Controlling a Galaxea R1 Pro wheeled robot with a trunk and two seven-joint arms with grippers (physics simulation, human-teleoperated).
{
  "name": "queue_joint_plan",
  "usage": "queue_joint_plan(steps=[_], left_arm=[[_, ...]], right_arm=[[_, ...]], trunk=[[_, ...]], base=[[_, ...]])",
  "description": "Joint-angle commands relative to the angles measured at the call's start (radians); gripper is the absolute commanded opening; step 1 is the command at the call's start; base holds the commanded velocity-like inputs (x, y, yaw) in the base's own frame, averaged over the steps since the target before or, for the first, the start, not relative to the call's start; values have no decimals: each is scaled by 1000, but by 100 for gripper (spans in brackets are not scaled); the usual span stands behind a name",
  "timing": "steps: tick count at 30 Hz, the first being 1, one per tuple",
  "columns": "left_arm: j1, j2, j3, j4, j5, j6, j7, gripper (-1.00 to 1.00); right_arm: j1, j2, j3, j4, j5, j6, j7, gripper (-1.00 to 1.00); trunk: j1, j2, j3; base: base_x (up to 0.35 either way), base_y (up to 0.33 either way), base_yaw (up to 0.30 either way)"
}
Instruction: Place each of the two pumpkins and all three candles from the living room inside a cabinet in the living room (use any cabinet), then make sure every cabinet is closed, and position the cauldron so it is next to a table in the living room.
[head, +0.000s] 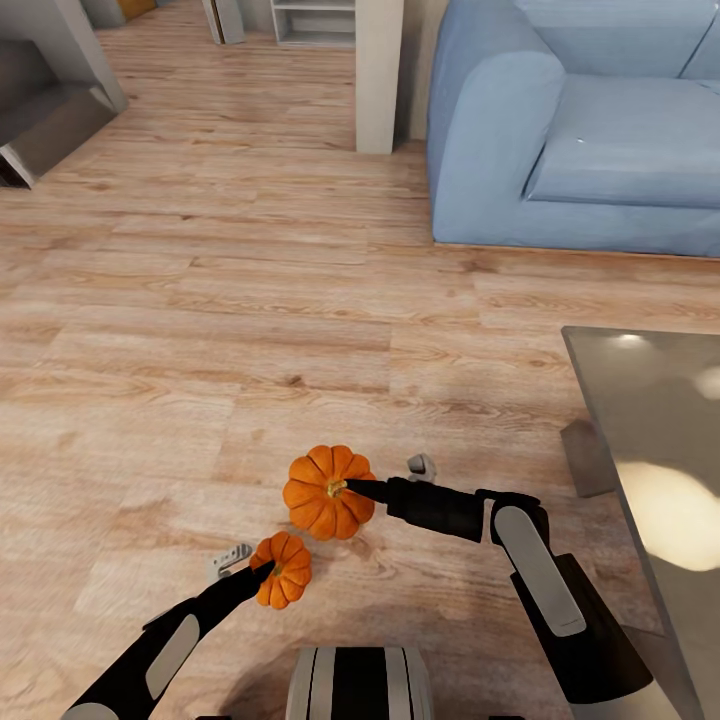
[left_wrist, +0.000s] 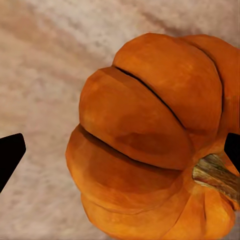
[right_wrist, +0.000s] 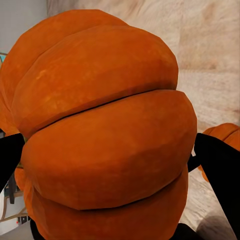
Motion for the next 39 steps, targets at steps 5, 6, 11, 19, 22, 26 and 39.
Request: queue_joint_plan(steps=[5,6,11,19,22,26,39], left_arm=[[0,2,-7,1,4,4,-43,100],[0,2,-7,2,1,4,-70,100],[0,3,-5,12,-2,3,-136,100],[1,1,0,13,-7,-3,-139,100],[1,1,2,13,-5,-8,-139,100],[1,1,3,12,-1,-11,-138,100],[1,1,5,13,4,-13,-136,100]], right_arm=[[-1,0,0,0,8,2,10,-100],[-1,-1,0,0,8,2,10,-100],[-1,0,0,0,8,2,10,-100],[-1,-1,0,0,9,3,10,-100],[-1,-1,0,0,9,3,10,-100],[-1,-1,0,0,8,3,10,-100],[-1,-2,0,0,8,3,10,-100]], trunk=[[0,0,-1],[0,0,-1],[0,0,-1],[2,-1,-16],[2,-1,-16],[2,-1,-16],[3,-2,-31]], base=[[0,0,0],[0,0,0],[0,0,0],[0,0,0],[0,0,0],[0,0,0],[0,0,0]])
